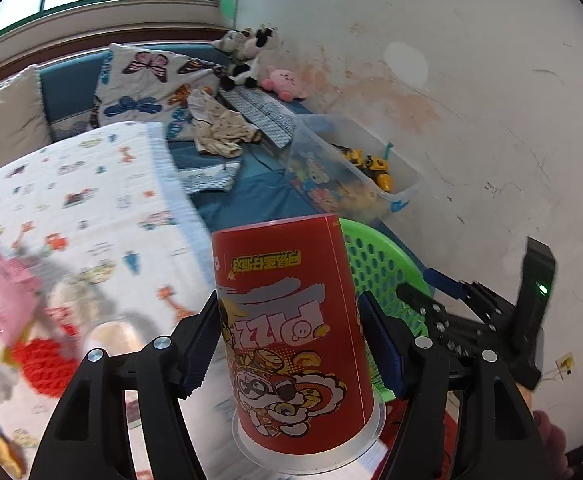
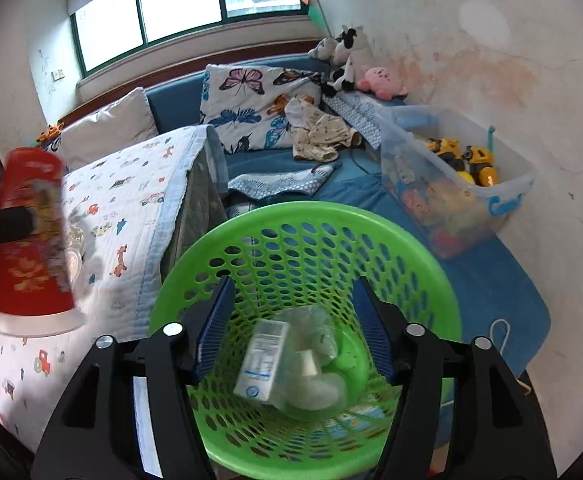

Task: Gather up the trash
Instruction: 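Lower the red paper cup into the green basket with the left gripper, then grasp the bread crust with the left gripper while the right grasps the orange mesh net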

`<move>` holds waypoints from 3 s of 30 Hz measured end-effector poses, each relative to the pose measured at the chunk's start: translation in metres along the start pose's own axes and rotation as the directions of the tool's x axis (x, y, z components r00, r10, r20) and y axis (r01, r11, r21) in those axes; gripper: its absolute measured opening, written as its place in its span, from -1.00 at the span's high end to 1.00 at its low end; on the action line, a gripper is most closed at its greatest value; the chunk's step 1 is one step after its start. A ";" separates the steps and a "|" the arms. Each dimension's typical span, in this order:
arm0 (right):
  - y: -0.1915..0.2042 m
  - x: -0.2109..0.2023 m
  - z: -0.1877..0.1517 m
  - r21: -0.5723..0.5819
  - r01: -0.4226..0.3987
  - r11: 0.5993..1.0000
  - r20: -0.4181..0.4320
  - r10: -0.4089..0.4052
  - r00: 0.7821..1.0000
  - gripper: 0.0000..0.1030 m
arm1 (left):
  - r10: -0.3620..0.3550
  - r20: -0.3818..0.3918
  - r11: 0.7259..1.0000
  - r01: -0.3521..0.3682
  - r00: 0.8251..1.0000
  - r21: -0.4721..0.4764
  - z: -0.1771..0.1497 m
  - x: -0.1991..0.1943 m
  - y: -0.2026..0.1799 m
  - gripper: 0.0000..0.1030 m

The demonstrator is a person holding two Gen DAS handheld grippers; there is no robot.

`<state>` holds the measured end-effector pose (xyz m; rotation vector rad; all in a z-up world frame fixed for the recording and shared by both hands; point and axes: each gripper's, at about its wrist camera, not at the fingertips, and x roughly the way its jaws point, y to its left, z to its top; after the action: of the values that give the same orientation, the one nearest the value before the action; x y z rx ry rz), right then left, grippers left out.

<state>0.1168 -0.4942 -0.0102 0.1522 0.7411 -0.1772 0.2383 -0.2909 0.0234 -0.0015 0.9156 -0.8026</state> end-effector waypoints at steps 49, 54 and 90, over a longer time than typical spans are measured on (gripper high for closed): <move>0.104 -0.047 -0.034 -0.101 -0.184 0.978 0.068 0.192 0.979 -0.68 | 0.314 0.060 0.940 -0.301 0.948 -0.161 -0.122 -0.091 0.100 -0.52; 0.130 -0.038 -0.032 -0.123 -0.229 0.966 0.047 0.236 0.971 -0.69 | 0.421 0.063 0.891 -0.400 0.905 -0.213 -0.146 -0.121 0.143 -0.67; 0.303 0.042 -0.020 -0.373 -0.417 0.829 -0.160 0.386 0.909 -0.47 | 0.486 -0.047 0.852 -0.485 0.873 -0.200 -0.185 -0.122 0.256 -0.19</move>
<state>0.1984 -0.1993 -0.0307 -0.0794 0.7921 0.3896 0.2234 0.0282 -0.0905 0.0458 0.9373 -0.2318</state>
